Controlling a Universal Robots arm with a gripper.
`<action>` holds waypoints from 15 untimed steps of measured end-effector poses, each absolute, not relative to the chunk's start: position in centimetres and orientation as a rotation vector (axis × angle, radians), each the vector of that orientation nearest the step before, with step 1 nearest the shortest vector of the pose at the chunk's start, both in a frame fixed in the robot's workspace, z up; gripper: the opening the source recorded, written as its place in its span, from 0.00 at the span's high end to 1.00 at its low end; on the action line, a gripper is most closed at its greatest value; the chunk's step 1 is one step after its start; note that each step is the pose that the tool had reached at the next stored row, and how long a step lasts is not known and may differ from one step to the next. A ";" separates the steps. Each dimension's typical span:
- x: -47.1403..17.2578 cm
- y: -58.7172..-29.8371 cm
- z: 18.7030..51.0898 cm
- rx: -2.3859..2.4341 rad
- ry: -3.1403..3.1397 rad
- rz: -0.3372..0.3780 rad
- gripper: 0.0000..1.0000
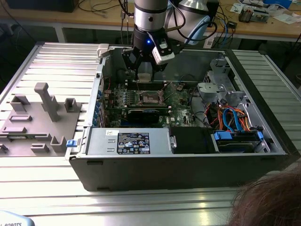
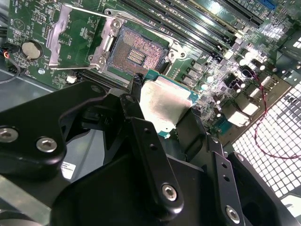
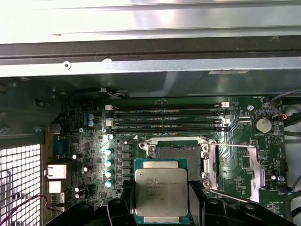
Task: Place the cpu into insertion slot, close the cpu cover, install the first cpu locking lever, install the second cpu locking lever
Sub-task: 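Place the cpu into insertion slot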
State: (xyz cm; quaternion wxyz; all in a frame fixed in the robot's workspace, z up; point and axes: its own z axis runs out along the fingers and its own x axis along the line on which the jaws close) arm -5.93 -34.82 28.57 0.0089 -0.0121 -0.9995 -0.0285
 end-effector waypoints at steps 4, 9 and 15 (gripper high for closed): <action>-5.9 -34.8 28.5 -0.038 -3.122 -0.089 0.46; -5.9 -34.8 28.4 -0.038 -3.122 -0.089 0.46; -5.9 -34.8 28.2 -0.038 -3.122 -0.089 0.46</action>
